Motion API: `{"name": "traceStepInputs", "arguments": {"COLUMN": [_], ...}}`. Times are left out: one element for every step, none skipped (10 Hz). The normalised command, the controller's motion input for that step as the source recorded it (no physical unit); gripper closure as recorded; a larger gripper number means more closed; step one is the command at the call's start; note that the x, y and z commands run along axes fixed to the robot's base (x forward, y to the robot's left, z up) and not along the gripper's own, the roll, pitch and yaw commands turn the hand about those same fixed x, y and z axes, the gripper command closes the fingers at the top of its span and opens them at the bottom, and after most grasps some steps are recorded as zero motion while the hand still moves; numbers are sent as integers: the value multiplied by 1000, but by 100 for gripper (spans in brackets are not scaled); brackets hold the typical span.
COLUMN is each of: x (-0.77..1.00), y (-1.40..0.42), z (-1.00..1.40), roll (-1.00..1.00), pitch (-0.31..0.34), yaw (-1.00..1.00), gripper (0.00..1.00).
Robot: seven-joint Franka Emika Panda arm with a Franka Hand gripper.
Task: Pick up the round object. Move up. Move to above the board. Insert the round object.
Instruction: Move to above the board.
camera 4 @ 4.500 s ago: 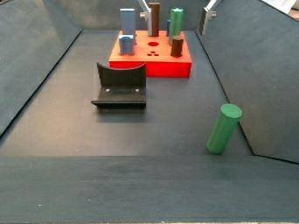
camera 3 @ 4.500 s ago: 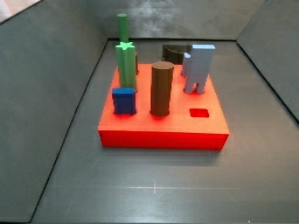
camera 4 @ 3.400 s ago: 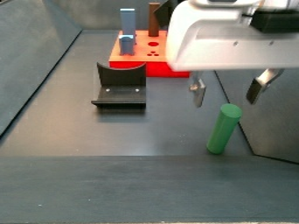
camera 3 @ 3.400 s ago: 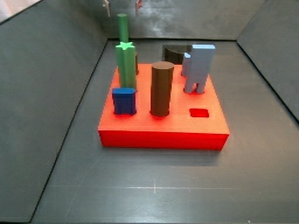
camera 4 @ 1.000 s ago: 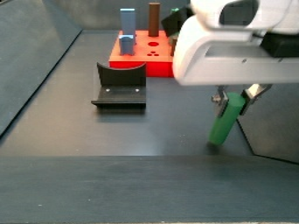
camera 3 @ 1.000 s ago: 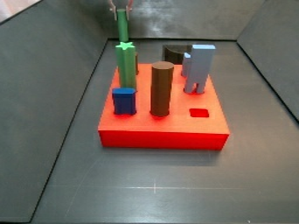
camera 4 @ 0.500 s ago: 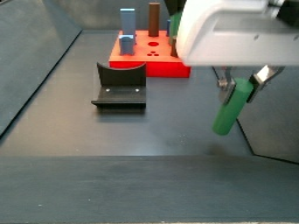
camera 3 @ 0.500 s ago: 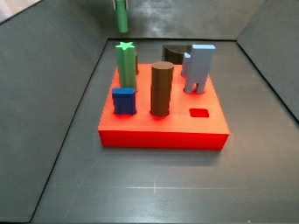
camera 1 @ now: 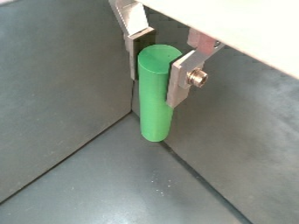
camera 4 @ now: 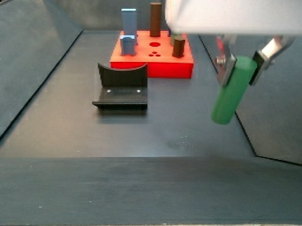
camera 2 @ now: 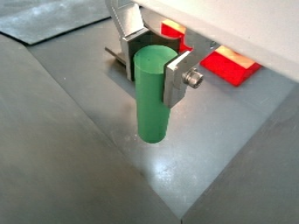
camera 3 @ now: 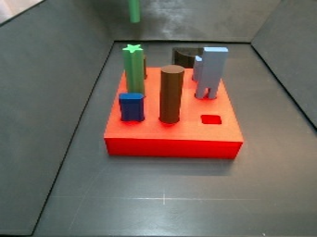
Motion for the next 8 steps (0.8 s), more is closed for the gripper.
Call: {"name": "traceStepInputs", "arguments": {"x": [114,106,91,81,68,61,48,40], "y": [47,44,37,34,29,25,17,13], "z": [1000,1000,1000,1000,1000,1000,1000,1000], "roll": [76,72,60,62,65,62,64,69], "pitch": [124,118,112,116,114,112,108,108], "yaw": [15,15,15,15,21,20,19,21], "gripper": [100,100,100,100,100,100,100,100]}}
